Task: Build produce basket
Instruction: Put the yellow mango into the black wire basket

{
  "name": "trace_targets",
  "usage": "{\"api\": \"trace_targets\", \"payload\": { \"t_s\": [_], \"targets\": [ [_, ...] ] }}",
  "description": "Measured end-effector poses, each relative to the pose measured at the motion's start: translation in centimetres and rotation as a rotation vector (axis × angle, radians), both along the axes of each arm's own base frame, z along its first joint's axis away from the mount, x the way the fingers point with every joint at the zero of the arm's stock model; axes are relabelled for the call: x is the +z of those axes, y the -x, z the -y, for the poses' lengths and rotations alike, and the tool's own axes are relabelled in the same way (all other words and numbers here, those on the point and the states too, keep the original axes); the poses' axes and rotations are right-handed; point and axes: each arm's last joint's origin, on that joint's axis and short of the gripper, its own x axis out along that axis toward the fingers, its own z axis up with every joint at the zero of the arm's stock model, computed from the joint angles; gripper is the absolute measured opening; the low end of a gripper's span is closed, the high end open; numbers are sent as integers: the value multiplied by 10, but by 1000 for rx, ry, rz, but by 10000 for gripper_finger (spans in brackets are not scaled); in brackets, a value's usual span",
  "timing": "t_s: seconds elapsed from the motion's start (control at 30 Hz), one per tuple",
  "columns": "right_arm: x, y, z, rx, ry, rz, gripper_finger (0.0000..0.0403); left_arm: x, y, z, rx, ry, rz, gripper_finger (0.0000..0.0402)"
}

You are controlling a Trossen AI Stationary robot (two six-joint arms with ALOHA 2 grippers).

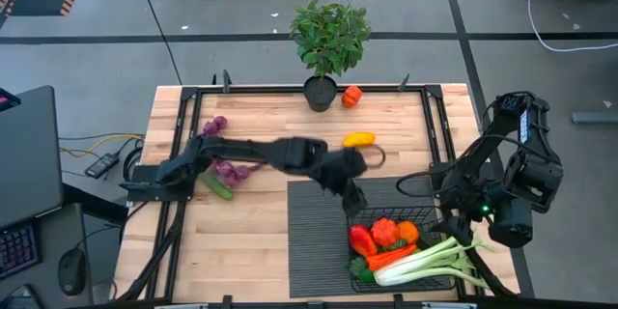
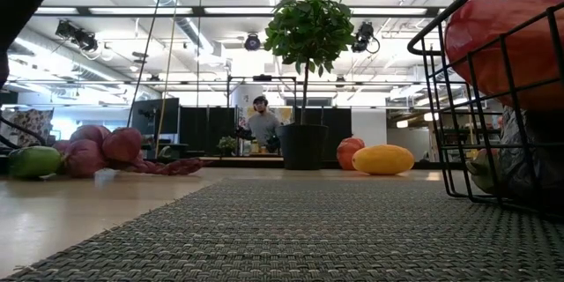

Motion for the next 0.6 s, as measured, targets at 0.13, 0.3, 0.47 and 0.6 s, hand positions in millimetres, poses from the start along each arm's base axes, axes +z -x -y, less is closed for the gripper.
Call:
{"api": "trace_targets", "payload": {
  "t_s": [0.13, 0.3, 0.47, 0.6],
  "targets": [
    [-1, -4, 0, -31, 40, 49, 346, 12, 7, -29, -2, -65, 0, 230],
    [-1, -16, 6, -134, 80, 117, 346, 6, 15, -56, -32, -89, -106, 209],
    [-2, -32, 16, -163, 150, 114, 346, 22, 40, -72, -119, -163, -174, 189],
    [-4, -47, 26, -183, 209, 99, 346, 53, 57, -72, -157, -224, -57, 173]
  ]
}}
